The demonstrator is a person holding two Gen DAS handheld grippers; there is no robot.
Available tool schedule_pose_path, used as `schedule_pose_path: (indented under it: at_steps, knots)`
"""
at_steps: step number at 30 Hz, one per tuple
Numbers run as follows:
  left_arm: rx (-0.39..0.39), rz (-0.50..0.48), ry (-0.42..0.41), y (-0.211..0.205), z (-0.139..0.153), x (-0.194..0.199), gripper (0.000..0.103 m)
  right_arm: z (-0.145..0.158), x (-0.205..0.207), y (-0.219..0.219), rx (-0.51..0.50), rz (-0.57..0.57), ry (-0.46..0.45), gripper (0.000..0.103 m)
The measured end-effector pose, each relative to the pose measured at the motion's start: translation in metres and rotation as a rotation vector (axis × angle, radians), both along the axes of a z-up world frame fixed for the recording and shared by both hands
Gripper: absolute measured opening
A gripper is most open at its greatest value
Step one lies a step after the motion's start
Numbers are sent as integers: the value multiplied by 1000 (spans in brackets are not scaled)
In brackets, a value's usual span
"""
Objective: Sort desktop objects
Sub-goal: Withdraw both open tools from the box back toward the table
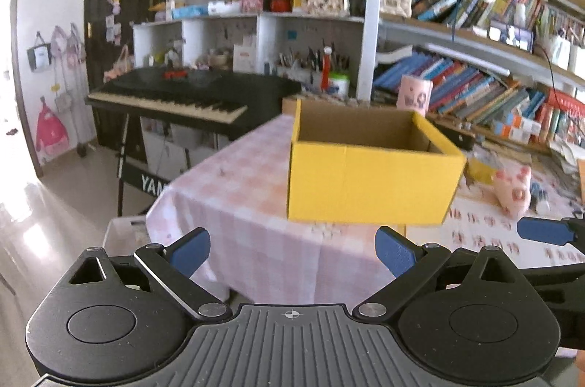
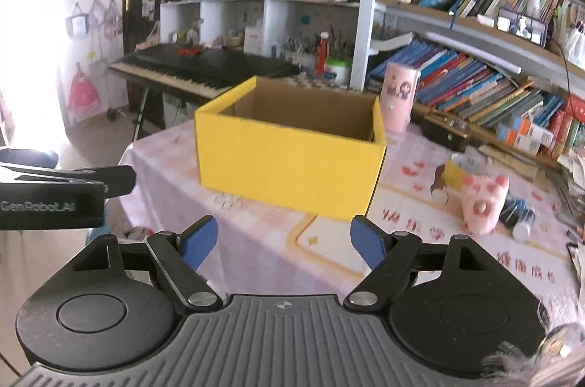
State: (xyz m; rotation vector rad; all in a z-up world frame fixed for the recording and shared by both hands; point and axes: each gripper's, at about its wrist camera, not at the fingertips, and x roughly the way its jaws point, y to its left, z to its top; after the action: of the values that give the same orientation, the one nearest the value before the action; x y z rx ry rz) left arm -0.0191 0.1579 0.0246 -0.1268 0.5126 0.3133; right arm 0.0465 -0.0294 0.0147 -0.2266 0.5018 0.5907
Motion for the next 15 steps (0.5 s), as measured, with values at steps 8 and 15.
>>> schedule_pose_path:
  at_steps: [8,15]
  knots:
    - [-24,-37,67,-7,-11,-12,99,-11,-16,-8,-27,-47,66,79]
    - [-46,-72,111,-15,-21,-12,99,-20,-23,-17,-56,-73,101,80]
